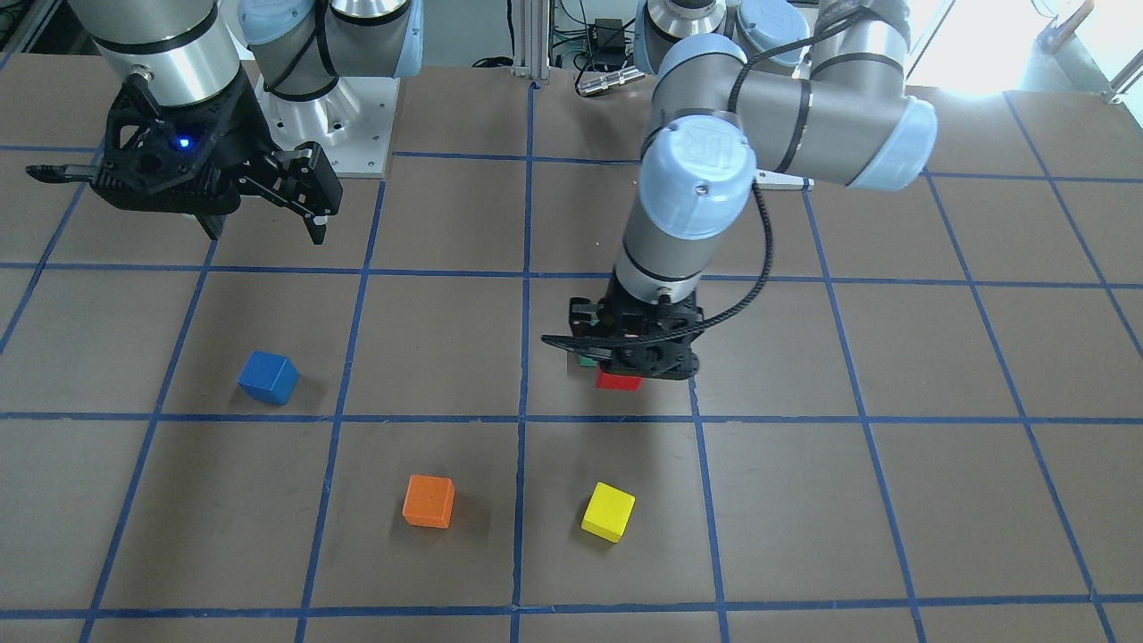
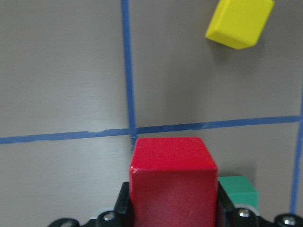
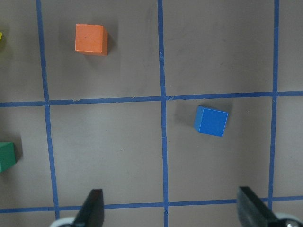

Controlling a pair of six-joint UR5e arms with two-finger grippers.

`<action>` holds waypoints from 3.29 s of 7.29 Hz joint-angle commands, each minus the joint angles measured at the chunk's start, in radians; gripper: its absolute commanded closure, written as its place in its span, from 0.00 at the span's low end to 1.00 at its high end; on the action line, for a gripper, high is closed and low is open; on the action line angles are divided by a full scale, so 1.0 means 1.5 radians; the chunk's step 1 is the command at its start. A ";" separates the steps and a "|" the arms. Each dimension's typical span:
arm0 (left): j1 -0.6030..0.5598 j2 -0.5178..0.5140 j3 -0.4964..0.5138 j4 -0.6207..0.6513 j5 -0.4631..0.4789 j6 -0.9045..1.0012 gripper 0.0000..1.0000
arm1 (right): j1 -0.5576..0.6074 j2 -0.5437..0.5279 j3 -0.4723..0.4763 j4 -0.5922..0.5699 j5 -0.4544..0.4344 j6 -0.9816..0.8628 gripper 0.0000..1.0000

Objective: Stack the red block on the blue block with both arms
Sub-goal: 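Carry the red cube with the left gripper toward the table center, then set the red cube down, open the left gripper and withdraw, then reach the right gripper down to the red cube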

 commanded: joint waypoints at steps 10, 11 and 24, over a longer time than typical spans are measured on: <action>-0.180 -0.173 0.024 0.066 -0.001 -0.118 0.00 | 0.001 -0.001 0.000 -0.001 0.007 0.004 0.00; -0.177 -0.158 0.020 0.063 0.002 -0.117 0.00 | 0.000 -0.001 -0.001 -0.001 0.007 0.004 0.00; 0.146 0.196 0.026 -0.207 0.040 0.162 0.00 | 0.138 0.068 0.143 -0.158 0.013 0.152 0.00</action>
